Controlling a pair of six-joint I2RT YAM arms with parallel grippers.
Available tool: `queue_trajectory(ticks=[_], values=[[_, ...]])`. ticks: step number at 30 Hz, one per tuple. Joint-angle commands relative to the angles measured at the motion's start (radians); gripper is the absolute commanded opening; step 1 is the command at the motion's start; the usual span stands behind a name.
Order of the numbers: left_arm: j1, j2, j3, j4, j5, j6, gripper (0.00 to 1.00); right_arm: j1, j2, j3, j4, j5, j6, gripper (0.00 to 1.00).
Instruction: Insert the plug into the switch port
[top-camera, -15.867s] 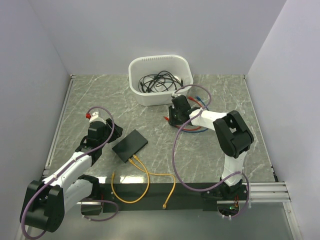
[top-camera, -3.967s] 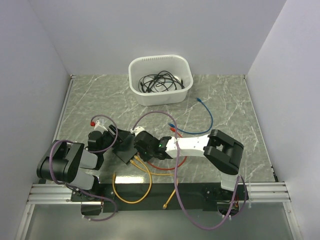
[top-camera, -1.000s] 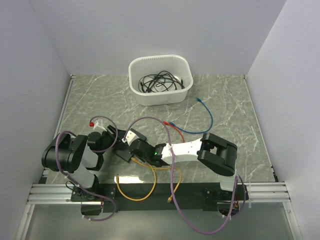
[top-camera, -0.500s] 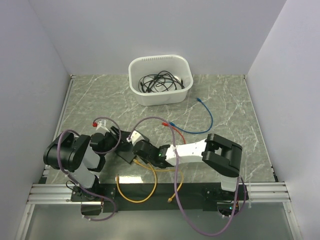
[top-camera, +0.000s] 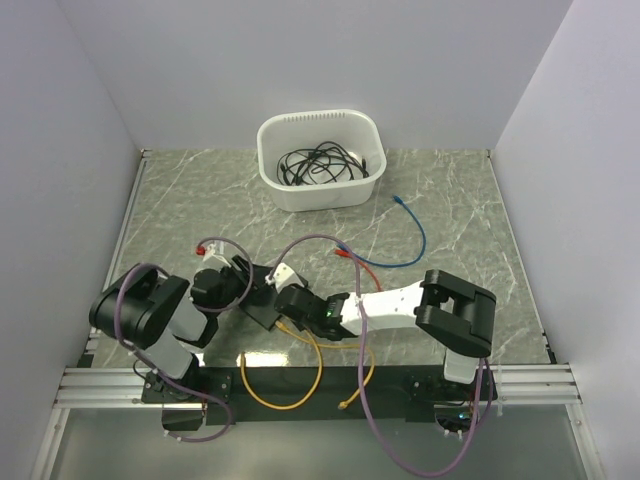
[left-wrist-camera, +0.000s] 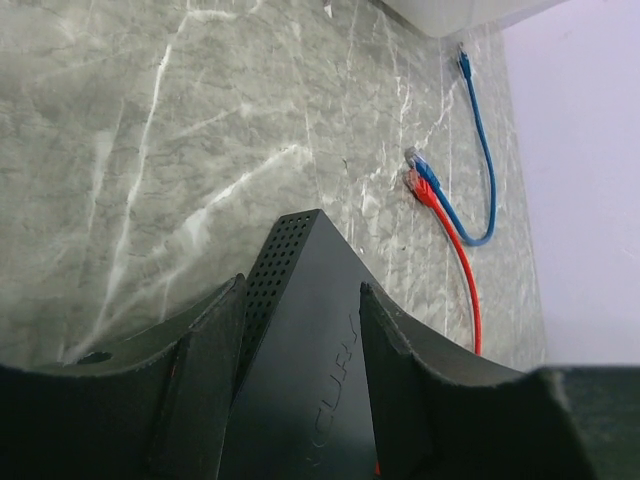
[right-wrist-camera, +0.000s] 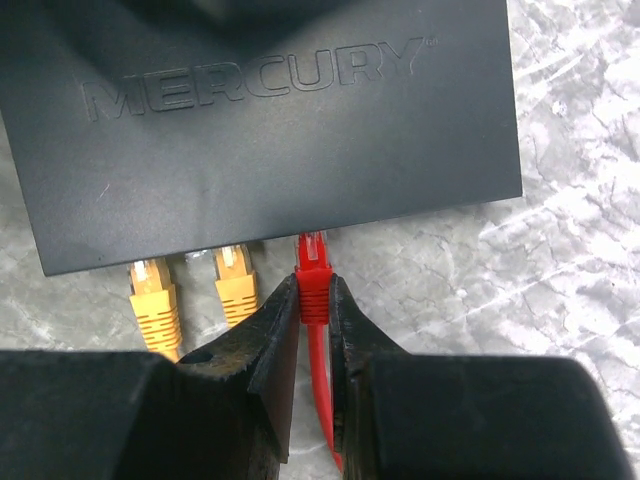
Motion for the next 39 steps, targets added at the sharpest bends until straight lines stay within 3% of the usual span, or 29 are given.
queue_trajectory(ticks=[1, 7, 10, 22, 32, 39], values=[[-0.103, -0.071, -0.080, -0.123, 0.054, -0.041, 0.53, -0.005, -0.040, 0.024, 0.221, 0.029, 0.064, 0.00], [-0.215, -0.261, -0.008, -0.471, -0.169, 0.002, 0.53, -0.015, -0.058, 0.013, 0.227, 0.038, 0.070, 0.00], [-0.244, -0.320, -0.004, -0.542, -0.213, 0.009, 0.53, -0.022, -0.069, 0.008, 0.234, 0.038, 0.073, 0.00], [-0.299, -0.193, -0.005, -0.463, -0.213, 0.009, 0.53, -0.028, -0.109, -0.041, 0.307, 0.014, 0.056, 0.00], [-0.359, -0.255, 0.030, -0.590, -0.303, 0.036, 0.54, -0.037, -0.107, -0.029, 0.336, 0.017, 0.041, 0.00], [-0.385, -0.225, 0.036, -0.562, -0.291, 0.050, 0.53, -0.045, -0.079, 0.001, 0.438, 0.000, -0.022, 0.00]])
